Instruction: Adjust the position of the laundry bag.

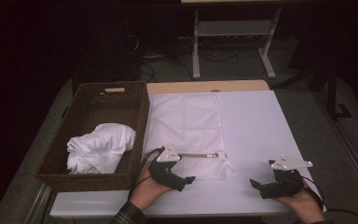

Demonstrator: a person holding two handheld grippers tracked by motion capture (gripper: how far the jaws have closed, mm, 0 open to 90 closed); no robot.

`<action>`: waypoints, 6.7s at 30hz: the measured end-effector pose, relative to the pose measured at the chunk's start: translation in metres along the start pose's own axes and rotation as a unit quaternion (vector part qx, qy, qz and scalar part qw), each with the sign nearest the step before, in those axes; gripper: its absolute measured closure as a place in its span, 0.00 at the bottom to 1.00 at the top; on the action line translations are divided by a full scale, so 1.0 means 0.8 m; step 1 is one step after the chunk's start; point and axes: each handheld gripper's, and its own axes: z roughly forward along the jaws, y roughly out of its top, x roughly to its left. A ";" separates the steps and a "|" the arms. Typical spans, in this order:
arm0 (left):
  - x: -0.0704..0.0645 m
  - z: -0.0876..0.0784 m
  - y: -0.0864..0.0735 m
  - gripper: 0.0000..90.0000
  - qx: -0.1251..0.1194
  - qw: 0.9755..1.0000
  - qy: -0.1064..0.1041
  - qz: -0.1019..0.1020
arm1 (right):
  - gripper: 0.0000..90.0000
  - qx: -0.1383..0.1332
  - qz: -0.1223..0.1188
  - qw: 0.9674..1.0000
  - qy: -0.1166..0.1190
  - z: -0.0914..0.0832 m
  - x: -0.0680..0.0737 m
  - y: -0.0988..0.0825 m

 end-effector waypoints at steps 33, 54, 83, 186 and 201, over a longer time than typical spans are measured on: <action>0.009 0.008 0.018 0.11 -0.001 1.000 0.025 0.004 | 0.01 -0.008 0.014 1.000 0.016 0.011 -0.003 0.013; 0.006 0.006 0.012 0.11 0.000 1.000 0.020 0.008 | 0.01 -0.009 0.009 1.000 0.026 0.030 -0.008 0.047; 0.003 0.004 0.004 0.11 0.002 1.000 0.019 0.009 | 0.28 -0.023 0.019 0.999 0.041 0.081 -0.034 0.101; -0.018 -0.018 -0.023 0.11 -0.002 0.998 0.059 -0.013 | 0.99 0.015 0.031 0.999 0.028 0.177 -0.089 0.151; -0.015 -0.018 -0.021 0.11 -0.004 0.998 0.059 -0.013 | 0.99 0.014 0.048 0.999 0.009 0.164 -0.109 0.140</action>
